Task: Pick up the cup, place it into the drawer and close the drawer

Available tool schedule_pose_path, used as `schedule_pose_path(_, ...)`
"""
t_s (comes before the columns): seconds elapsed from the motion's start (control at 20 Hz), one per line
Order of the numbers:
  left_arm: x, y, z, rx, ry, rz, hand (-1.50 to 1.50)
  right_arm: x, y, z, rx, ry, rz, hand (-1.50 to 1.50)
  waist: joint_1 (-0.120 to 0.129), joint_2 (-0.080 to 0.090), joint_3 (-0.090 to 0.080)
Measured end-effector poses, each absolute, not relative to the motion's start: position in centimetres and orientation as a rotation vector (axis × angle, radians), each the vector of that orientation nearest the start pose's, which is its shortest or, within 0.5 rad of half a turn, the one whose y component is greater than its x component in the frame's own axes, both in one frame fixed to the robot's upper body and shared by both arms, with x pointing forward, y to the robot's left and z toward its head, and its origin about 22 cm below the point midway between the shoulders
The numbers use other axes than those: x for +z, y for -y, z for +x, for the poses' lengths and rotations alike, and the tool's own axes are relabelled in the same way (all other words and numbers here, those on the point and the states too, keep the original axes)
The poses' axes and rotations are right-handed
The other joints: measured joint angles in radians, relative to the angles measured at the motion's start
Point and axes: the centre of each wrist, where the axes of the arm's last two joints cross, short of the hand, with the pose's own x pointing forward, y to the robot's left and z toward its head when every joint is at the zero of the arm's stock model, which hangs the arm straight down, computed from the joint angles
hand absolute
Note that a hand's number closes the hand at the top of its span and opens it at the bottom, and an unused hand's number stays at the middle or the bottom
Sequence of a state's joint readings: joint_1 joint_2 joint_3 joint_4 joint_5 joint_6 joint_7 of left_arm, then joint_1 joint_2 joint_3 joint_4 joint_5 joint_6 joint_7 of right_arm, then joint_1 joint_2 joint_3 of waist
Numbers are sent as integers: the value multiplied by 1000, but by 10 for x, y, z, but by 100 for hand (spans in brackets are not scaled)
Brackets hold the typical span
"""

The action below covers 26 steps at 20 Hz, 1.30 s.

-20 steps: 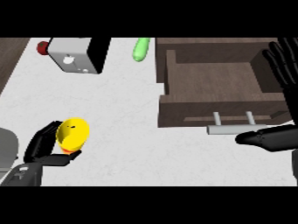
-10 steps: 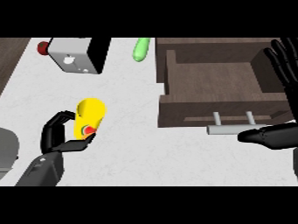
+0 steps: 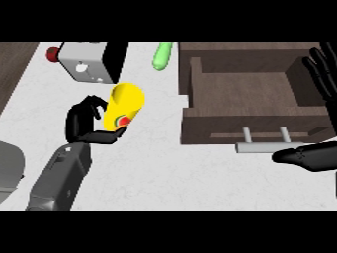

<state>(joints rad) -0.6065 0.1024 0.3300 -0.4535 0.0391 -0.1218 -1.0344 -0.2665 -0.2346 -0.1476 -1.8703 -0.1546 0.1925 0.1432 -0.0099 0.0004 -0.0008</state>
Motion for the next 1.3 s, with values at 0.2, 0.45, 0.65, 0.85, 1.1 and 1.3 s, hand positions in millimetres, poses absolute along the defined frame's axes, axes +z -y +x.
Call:
schedule_pose_path(0.2, -47, -227, 369, 60, 2129, -164, 150, 150, 276, 266, 262, 1978, 21, -150, 13, -6, 1)
schedule_pose_path(0.45, 14, -184, 398, -24, 2155, -273, 150, 150, 276, 269, 262, 1977, 2, -150, 20, -9, 2)
schedule_pose_path(0.65, 65, -149, 412, -80, 2164, -281, 150, 146, 275, 272, 253, 1979, 3, -150, 13, -7, 2)
schedule_pose_path(0.85, 115, -116, 422, -123, 2155, -261, 150, 146, 280, 273, 247, 1984, 2, -150, 4, -4, 2)
schedule_pose_path(1.1, 159, -77, 431, -156, 2113, -213, 150, 145, 276, 280, 257, 1990, -5, -150, -9, 1, 1)
schedule_pose_path(1.3, 172, -55, 439, -184, 2030, -150, 150, 145, 276, 281, 267, 2002, 16, -150, -33, 8, 2)
